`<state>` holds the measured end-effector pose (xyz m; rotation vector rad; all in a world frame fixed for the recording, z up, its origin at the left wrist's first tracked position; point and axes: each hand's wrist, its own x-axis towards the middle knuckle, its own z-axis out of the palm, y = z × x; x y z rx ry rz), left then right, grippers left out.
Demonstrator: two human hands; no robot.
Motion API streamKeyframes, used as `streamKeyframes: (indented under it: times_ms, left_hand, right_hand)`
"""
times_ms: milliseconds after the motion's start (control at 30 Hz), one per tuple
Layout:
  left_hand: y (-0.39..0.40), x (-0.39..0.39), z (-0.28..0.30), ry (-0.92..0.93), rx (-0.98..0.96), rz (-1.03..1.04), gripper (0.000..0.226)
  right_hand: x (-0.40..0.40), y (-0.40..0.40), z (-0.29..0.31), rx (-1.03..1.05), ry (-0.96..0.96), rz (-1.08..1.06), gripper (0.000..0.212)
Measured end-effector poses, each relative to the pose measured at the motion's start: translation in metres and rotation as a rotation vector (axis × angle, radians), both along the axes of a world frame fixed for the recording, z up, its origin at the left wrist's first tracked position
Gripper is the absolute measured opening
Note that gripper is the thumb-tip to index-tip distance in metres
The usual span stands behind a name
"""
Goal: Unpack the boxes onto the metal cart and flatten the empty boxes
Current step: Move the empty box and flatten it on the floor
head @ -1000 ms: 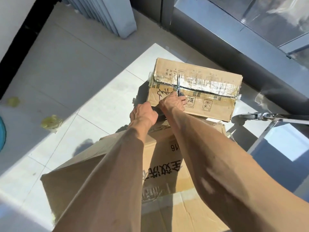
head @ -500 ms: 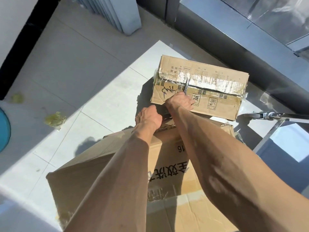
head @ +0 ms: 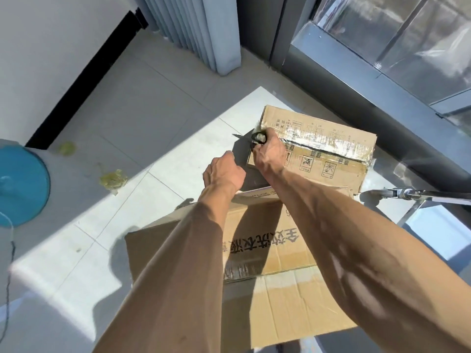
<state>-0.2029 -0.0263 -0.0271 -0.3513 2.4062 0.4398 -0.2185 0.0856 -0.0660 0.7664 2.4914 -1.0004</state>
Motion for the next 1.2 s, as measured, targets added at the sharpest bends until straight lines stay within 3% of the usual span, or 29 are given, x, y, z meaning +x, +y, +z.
streamKeyframes:
  times_ms: [100, 233, 333, 600, 700, 867, 967, 1067, 1200]
  left_hand:
    - [-0.026, 0.005, 0.030, 0.128, 0.035, 0.135, 0.036]
    - [-0.059, 0.020, 0.064, 0.217, 0.105, 0.383, 0.031]
    - [-0.079, 0.043, 0.086, 0.175, 0.250, 0.519, 0.043]
    - [-0.122, 0.147, 0.145, 0.105, 0.552, 0.755, 0.074]
    - [-0.133, 0.170, 0.146, 0.086, 0.584, 0.865, 0.080]
    - [-0.139, 0.222, 0.147, 0.101, 0.720, 1.001, 0.044]
    - [-0.146, 0.249, 0.145, 0.251, 0.614, 1.047, 0.027]
    - [-0.154, 0.269, 0.142, 0.317, 0.580, 1.083, 0.020]
    - [-0.171, 0.308, 0.142, 0.139, 0.125, 0.809, 0.018]
  right_hand:
    - [-0.010, -0.032, 0.042, 0.013, 0.132, 0.072, 0.043]
    - [0.002, -0.071, 0.092, 0.088, 0.346, 0.173, 0.025]
    - [0.025, -0.099, 0.122, 0.121, 0.444, 0.234, 0.017]
    - [0.128, -0.131, 0.165, 0.173, 0.418, 0.571, 0.013]
    - [0.156, -0.134, 0.176, 0.162, 0.370, 0.613, 0.023]
    - [0.202, -0.139, 0.188, 0.081, 0.275, 0.901, 0.032]
    - [0.223, -0.144, 0.189, 0.103, 0.231, 0.958, 0.030]
    - [0.235, -0.153, 0.186, 0.127, 0.147, 0.987, 0.017]
    - [0.253, -0.165, 0.188, 0.156, 0.126, 0.970, 0.016]
